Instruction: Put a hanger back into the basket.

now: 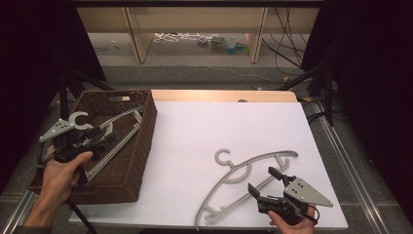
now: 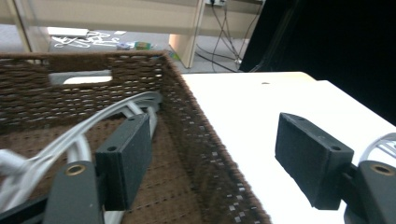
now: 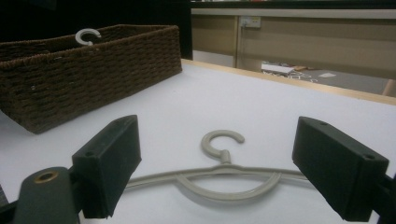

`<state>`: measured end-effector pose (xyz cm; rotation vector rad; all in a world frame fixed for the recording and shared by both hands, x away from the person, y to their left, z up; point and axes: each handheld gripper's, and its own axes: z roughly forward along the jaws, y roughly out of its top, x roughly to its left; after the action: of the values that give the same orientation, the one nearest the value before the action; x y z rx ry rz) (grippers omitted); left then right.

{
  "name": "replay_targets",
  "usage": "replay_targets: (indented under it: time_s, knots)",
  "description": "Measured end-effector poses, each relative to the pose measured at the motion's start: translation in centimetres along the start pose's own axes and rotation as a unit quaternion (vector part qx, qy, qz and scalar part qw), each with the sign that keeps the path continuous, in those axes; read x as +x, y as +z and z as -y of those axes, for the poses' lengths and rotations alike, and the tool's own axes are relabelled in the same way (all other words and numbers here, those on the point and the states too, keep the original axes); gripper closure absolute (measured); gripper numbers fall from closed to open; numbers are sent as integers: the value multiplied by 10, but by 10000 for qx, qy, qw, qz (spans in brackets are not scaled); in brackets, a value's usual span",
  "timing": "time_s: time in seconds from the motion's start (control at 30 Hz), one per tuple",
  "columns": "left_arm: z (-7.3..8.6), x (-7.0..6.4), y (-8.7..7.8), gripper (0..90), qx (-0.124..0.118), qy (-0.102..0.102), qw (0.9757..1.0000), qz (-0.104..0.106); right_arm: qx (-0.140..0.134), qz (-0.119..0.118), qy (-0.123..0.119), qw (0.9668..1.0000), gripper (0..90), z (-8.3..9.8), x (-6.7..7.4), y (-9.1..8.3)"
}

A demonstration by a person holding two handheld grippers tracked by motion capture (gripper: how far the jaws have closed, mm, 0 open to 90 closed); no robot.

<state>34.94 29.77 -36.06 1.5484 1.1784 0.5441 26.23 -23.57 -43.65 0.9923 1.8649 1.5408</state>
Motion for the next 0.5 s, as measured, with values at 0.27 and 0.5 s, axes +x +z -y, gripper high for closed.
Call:
replay_targets:
  time_s: [0.27,0.5]
  knots:
    - [8,-27,8,252,-165,140,9993,303,47,-23,-1,10000,162,-1,0,-1]
    - [14,-51,15,243,-65,264,9977,625,55,-33,-17,10000,162,0,0,-1]
